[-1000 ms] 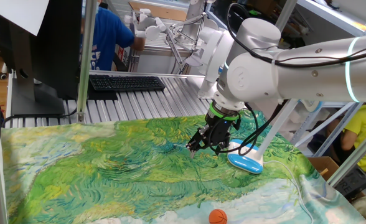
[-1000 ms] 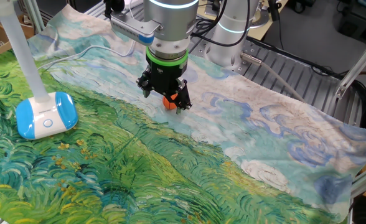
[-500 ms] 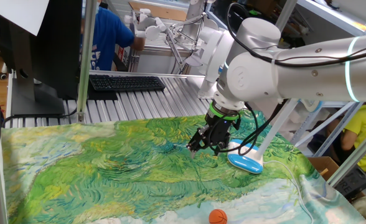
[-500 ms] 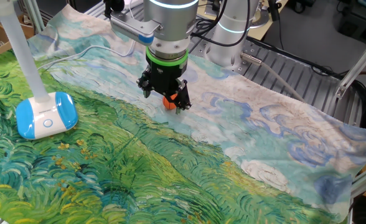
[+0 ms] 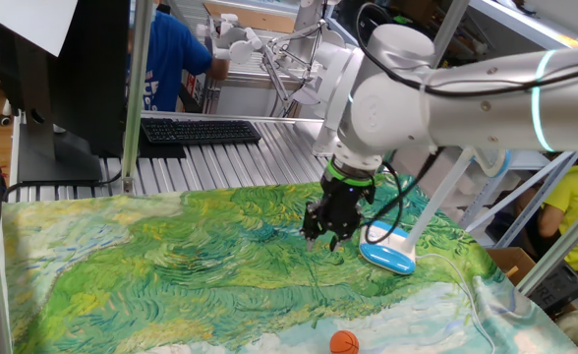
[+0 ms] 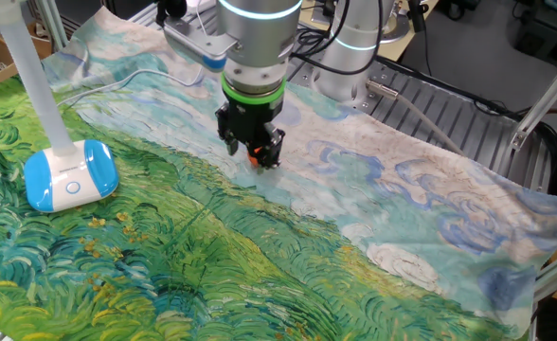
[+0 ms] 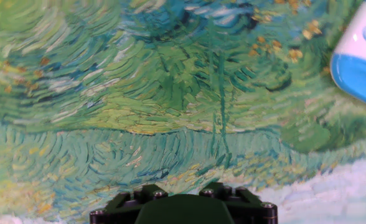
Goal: Turn on the desk lamp by pressing the button
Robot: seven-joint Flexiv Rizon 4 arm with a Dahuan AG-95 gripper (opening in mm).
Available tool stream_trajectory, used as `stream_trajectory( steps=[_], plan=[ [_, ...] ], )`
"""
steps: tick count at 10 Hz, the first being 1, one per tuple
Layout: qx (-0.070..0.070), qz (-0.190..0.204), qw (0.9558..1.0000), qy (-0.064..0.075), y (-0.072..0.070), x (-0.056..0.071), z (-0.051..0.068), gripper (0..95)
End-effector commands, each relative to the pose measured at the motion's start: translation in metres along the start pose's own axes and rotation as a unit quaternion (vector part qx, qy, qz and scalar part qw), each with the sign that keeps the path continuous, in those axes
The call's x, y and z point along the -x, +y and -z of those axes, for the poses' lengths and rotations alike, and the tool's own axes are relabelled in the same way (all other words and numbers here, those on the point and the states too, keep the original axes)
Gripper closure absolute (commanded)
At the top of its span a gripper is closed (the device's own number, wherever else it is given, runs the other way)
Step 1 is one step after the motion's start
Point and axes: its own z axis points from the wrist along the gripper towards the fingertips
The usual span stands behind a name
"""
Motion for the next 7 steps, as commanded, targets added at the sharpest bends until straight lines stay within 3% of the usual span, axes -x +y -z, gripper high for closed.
stream_trajectory(
  steps=[1,4,7],
  plan=[
    [-0.014,-0.160,0.9860,0.046,0.000,0.000,0.000,95.0],
    [-0.011,-0.152,0.9873,0.045,0.000,0.003,0.002,95.0],
    [-0.017,-0.137,0.9895,0.043,0.000,0.019,0.011,95.0]
  ],
)
